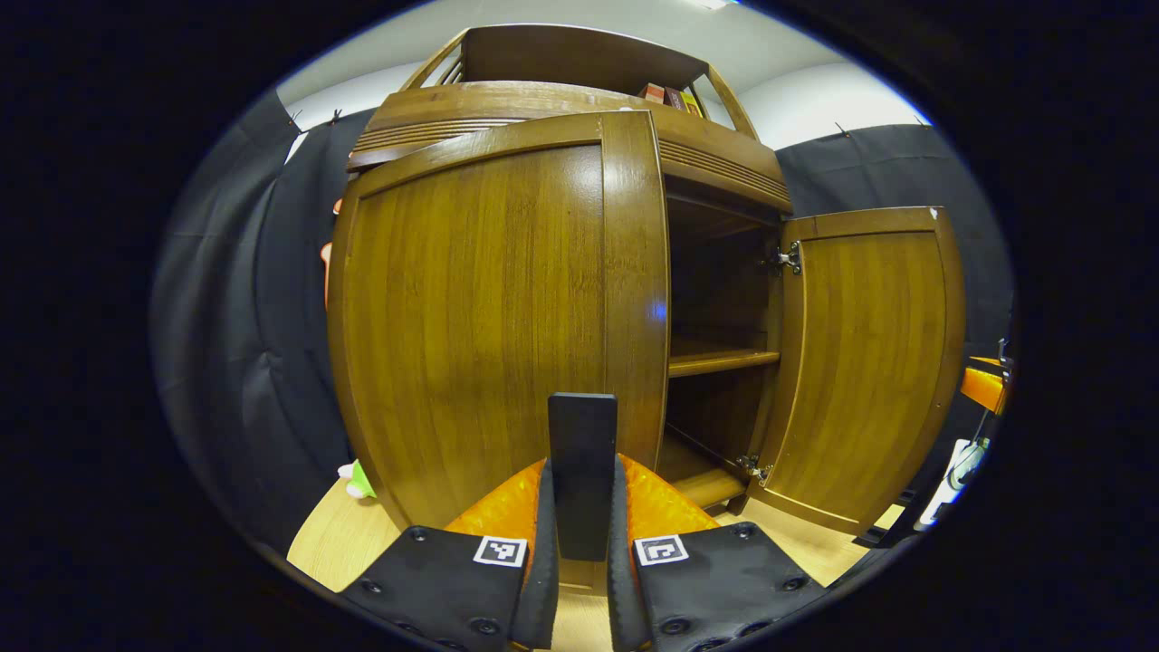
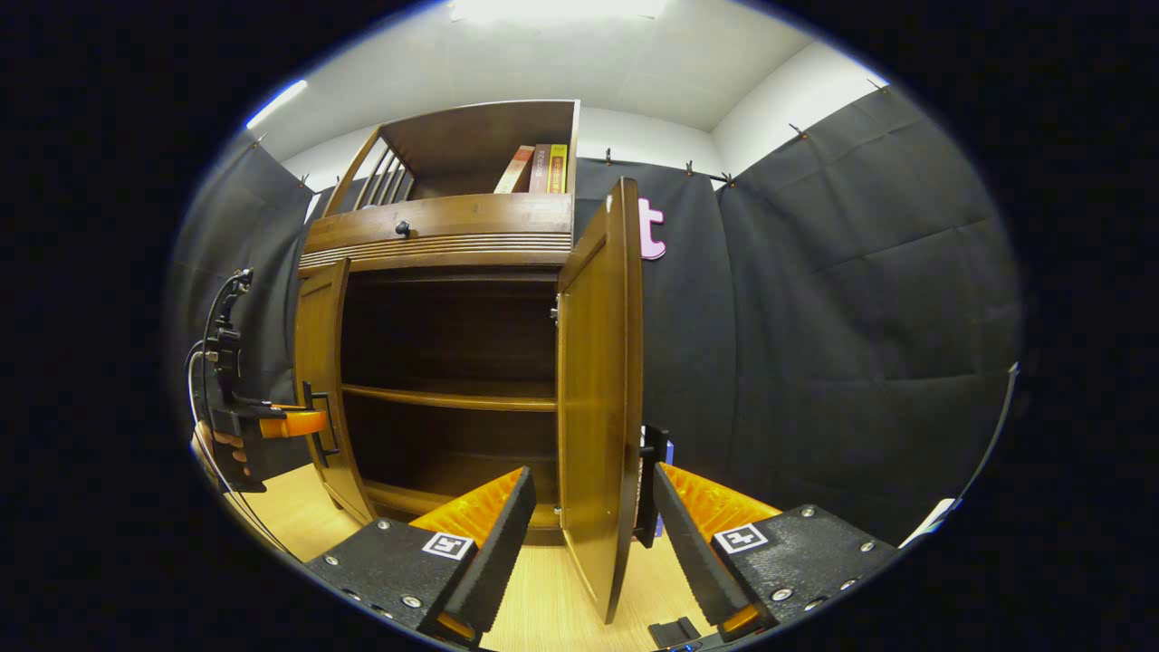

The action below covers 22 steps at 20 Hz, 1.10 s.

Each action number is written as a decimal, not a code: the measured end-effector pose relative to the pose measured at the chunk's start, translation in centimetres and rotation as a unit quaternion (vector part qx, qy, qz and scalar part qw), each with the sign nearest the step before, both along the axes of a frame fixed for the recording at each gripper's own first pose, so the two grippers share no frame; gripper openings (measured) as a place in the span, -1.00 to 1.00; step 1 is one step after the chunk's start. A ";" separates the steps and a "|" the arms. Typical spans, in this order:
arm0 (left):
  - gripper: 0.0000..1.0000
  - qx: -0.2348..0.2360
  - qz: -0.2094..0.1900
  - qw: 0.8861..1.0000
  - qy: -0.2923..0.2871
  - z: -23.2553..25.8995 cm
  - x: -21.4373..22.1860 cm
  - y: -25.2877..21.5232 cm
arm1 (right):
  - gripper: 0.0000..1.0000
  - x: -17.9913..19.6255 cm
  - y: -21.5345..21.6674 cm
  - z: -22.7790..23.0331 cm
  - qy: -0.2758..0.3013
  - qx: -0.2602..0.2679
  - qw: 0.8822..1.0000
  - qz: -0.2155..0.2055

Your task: Open the right door of the double-door shoe cabinet with the right hand, and open the left door with the left hand.

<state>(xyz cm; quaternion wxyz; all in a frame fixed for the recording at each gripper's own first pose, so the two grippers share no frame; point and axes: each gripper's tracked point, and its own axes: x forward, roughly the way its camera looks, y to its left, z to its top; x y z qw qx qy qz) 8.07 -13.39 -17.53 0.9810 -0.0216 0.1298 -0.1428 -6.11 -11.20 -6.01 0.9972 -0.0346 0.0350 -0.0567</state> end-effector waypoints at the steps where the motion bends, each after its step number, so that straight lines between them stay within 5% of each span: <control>1: -0.41 -0.001 0.000 1.000 -0.002 0.0 -0.5 0.4 | 0.86 0.0 0.4 0.1 0.000 0.000 1.000 0.003; 15: -0.40 0.006 0.021 1.000 -0.006 1.5 -6.3 6.8 | 0.86 0.2 4.5 0.2 0.000 -0.003 0.999 0.038; 22: -0.73 0.019 0.065 0.998 -0.009 1.8 -8.5 12.1 | 0.86 0.9 7.2 -0.3 0.005 -0.003 0.998 0.066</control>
